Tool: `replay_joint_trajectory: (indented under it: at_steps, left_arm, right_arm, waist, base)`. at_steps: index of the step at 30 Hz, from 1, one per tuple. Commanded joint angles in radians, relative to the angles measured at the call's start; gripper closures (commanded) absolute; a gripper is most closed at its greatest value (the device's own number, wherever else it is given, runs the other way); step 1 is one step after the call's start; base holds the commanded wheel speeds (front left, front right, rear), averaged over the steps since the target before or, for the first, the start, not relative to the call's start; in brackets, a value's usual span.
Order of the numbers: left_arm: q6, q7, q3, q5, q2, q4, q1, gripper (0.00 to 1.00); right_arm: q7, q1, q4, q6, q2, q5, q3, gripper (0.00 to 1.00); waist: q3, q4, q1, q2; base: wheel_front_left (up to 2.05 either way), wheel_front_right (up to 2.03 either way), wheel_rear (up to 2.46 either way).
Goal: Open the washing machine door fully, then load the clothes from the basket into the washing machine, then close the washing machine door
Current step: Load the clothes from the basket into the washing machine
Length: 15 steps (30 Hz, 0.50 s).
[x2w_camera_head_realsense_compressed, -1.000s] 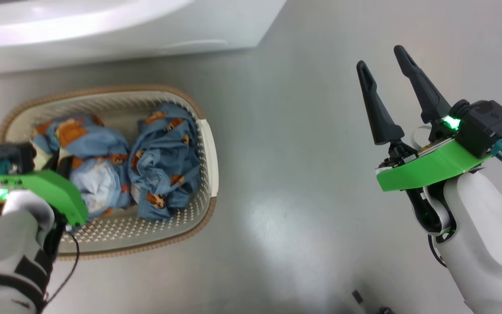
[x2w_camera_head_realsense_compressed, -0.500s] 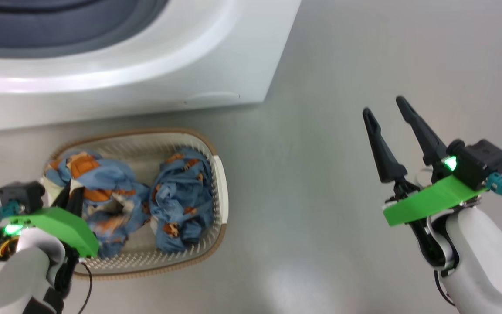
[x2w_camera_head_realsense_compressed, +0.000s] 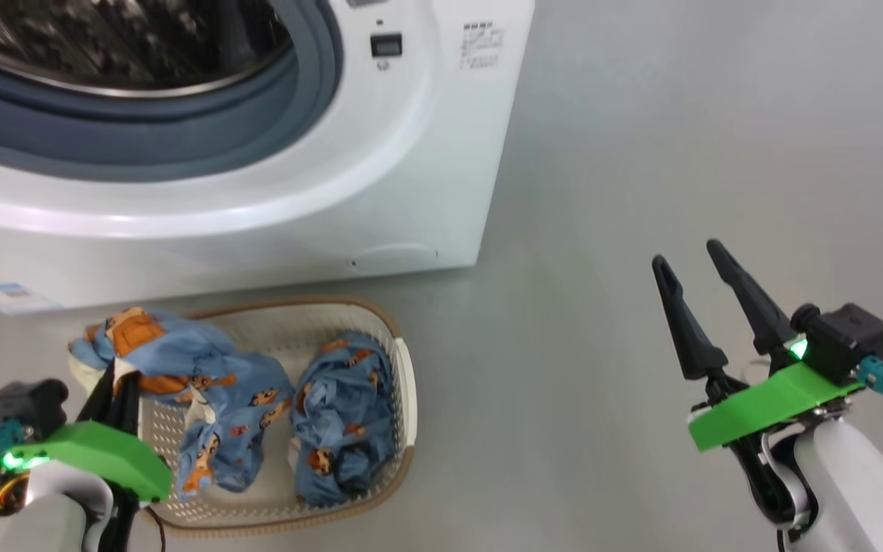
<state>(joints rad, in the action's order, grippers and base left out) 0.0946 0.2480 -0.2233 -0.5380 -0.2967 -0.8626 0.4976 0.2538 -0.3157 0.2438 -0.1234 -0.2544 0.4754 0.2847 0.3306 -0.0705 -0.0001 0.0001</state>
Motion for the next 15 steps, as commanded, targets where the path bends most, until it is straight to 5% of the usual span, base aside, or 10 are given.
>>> replay_joint_trajectory:
  at_steps: [1, 15]
  left_arm:
    - [-0.001, 0.014, 0.054, 0.023, -0.034, 0.041, -0.023, 1.00]
    - [0.016, 0.014, 0.265, 0.157, 0.035, 0.284, -0.174, 1.00]
  right_arm:
    - [0.008, 0.029, -0.017, -0.007, -0.013, 0.007, 0.009, 0.00]
    - [0.008, 0.099, -0.023, -0.007, -0.035, 0.019, -0.024, 0.00]
  waist:
    - [-0.055, 0.006, 0.0001, -0.0001]
    - [-0.138, 0.017, 0.0001, -0.0001]
  base:
    - [0.00, 0.00, 0.00]
    - [0.00, 0.00, 0.00]
